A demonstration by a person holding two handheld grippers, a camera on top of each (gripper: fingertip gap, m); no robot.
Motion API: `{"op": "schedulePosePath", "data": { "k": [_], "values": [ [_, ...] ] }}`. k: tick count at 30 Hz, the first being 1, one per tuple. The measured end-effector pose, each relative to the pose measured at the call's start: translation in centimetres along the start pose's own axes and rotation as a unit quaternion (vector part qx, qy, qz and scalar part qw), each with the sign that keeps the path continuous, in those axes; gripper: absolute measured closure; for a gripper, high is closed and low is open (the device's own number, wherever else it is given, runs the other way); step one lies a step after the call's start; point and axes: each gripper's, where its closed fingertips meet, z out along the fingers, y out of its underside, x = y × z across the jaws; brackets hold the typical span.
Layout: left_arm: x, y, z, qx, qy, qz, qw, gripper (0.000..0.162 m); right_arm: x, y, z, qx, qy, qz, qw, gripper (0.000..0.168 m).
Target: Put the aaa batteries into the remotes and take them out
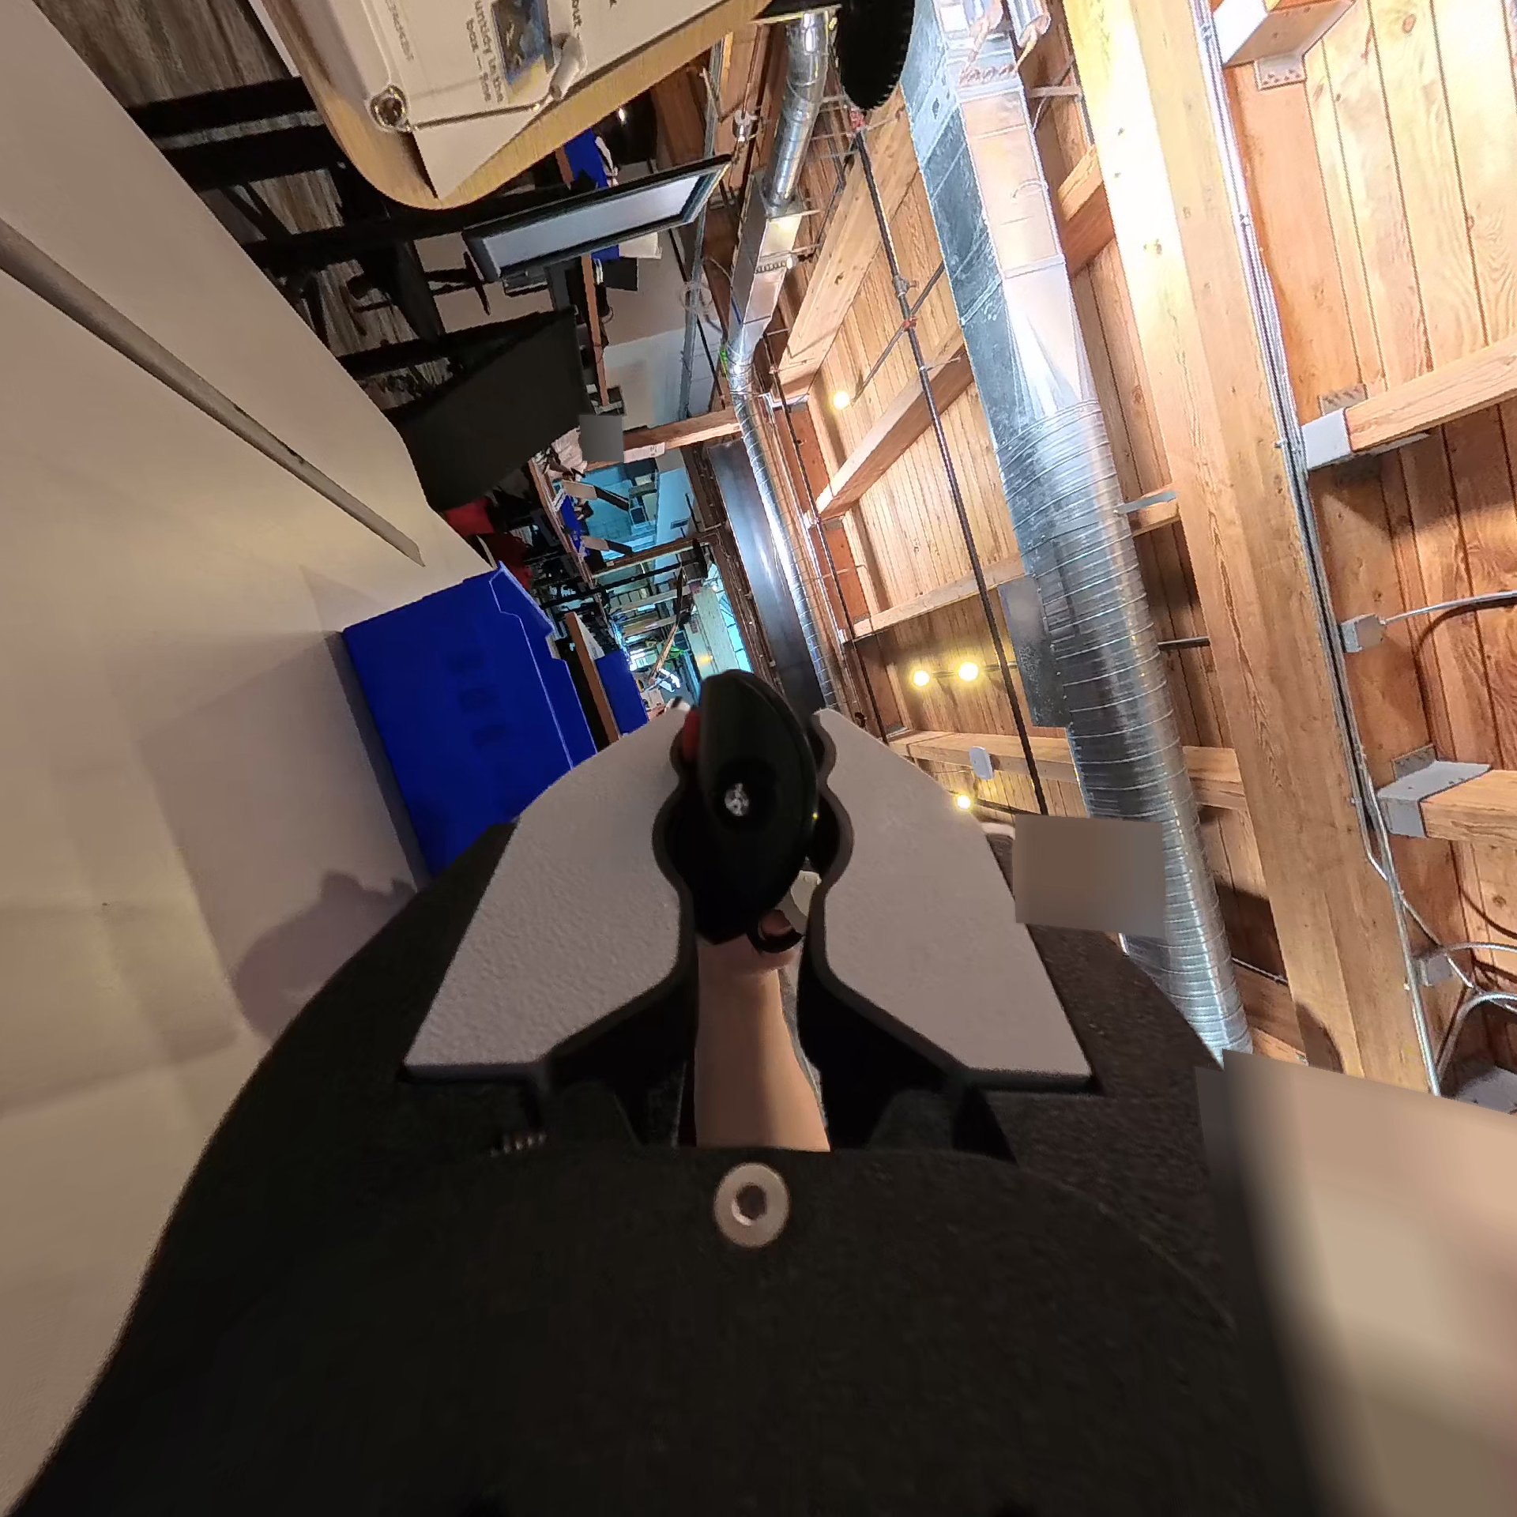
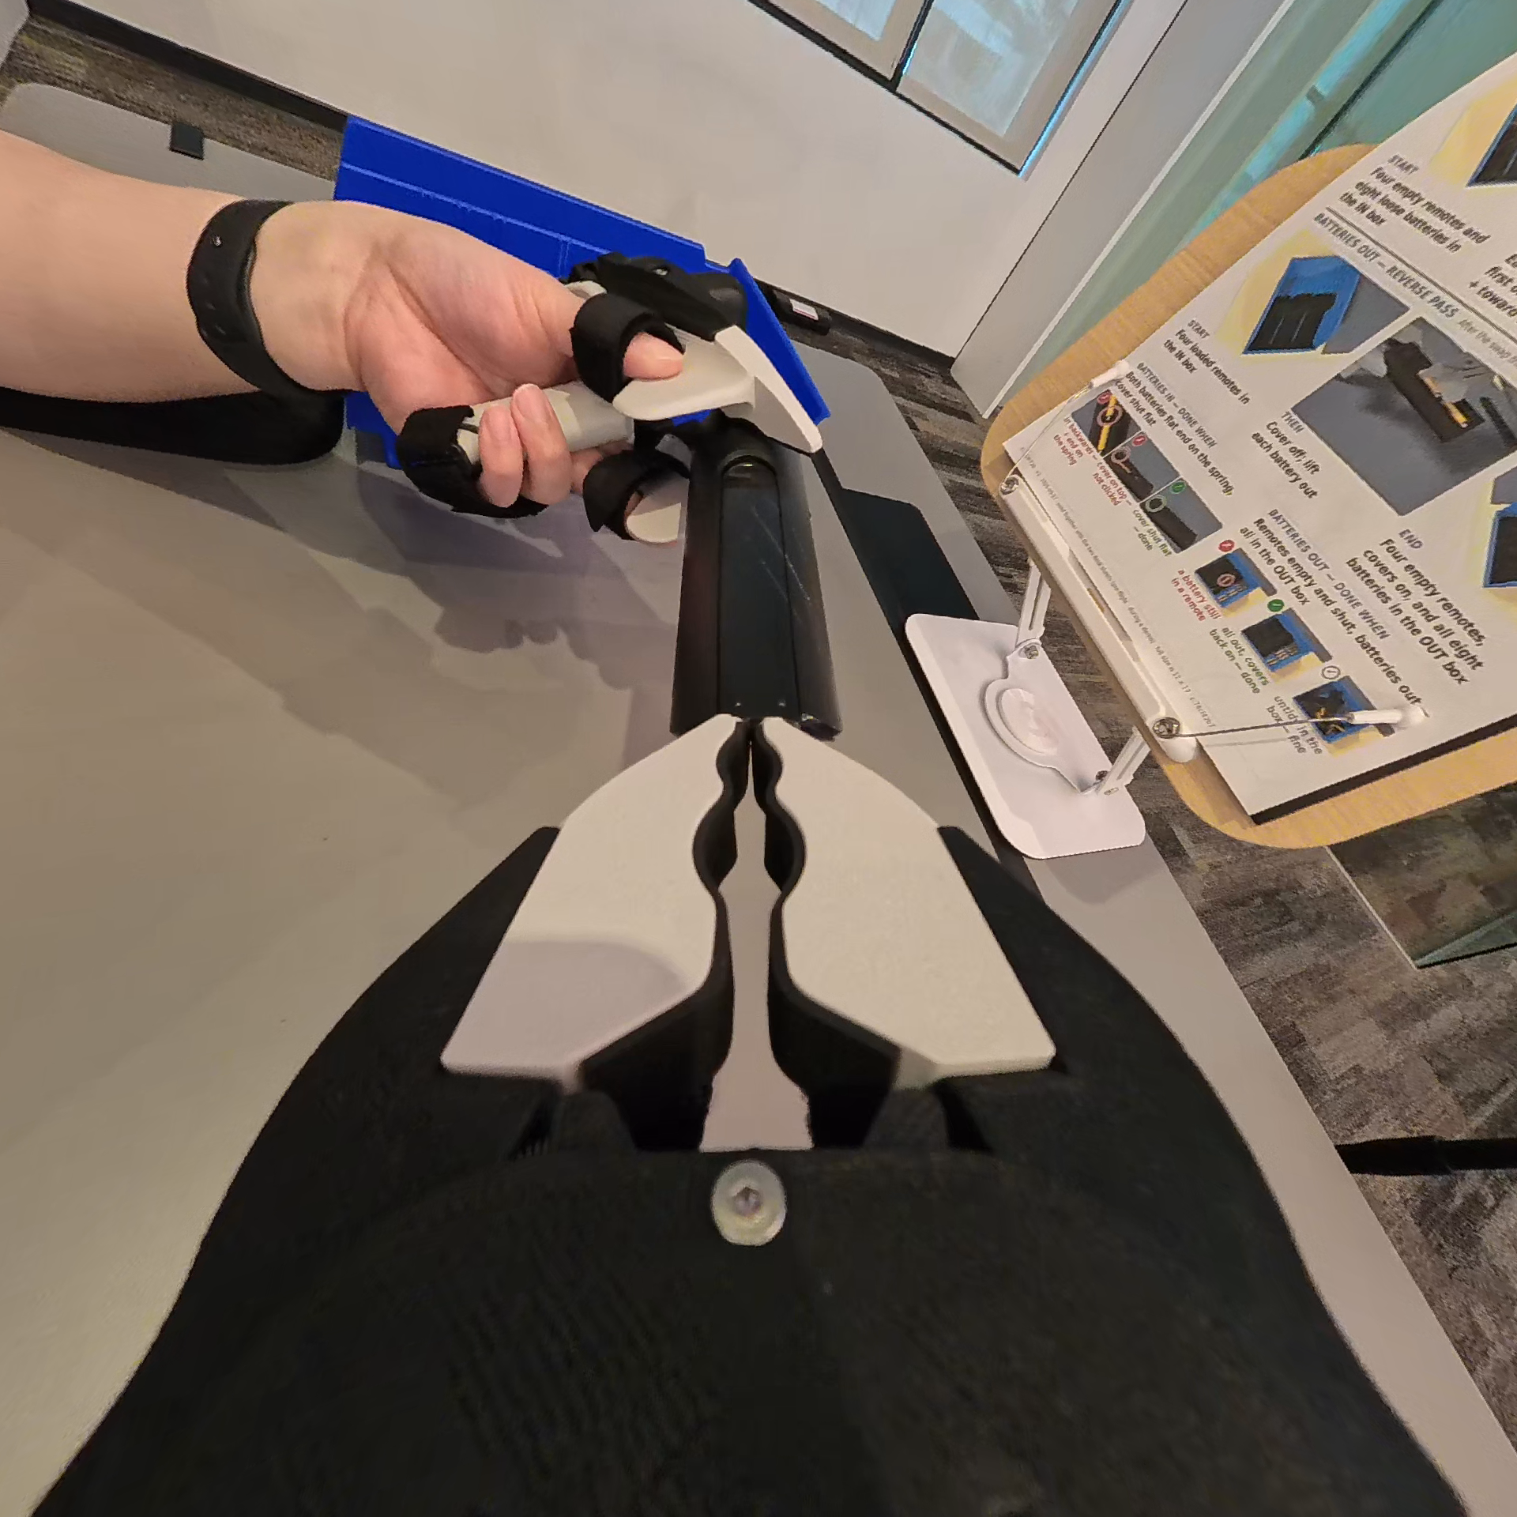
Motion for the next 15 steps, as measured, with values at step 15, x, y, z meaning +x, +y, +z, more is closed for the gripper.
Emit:
{"op": "schedulePosePath", "data": {
  "k": [15],
  "values": [
    [0.4, 0.36, 0.3, -0.007, 0.001, 0.045, 0.999, 0.138, -0.07, 0.3, 0.06, -0.017, 0.002, -0.016, 1.0, 0.168]
  ]
}}
